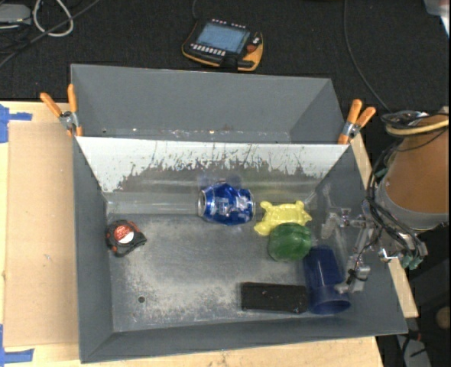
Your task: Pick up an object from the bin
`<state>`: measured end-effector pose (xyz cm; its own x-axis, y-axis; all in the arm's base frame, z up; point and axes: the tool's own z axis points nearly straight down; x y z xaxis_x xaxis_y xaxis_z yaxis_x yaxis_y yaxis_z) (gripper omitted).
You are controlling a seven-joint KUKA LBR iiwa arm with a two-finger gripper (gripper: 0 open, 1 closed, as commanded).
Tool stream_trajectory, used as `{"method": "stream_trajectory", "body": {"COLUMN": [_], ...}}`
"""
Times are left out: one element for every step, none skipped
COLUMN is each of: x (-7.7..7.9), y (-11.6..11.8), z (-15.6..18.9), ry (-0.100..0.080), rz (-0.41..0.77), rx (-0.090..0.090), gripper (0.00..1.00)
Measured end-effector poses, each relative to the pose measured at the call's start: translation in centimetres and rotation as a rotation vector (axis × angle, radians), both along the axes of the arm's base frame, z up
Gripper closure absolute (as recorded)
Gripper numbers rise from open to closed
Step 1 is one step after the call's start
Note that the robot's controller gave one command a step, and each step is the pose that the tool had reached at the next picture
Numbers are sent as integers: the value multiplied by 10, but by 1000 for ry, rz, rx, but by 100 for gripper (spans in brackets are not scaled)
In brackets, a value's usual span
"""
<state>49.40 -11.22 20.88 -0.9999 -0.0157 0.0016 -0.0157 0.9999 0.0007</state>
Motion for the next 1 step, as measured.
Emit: {"method": "stream_trajectory", "body": {"x": [0], "y": [0], "z": [0], "ry": [0], "rz": [0], "rx": [0], "gripper": [0]}}
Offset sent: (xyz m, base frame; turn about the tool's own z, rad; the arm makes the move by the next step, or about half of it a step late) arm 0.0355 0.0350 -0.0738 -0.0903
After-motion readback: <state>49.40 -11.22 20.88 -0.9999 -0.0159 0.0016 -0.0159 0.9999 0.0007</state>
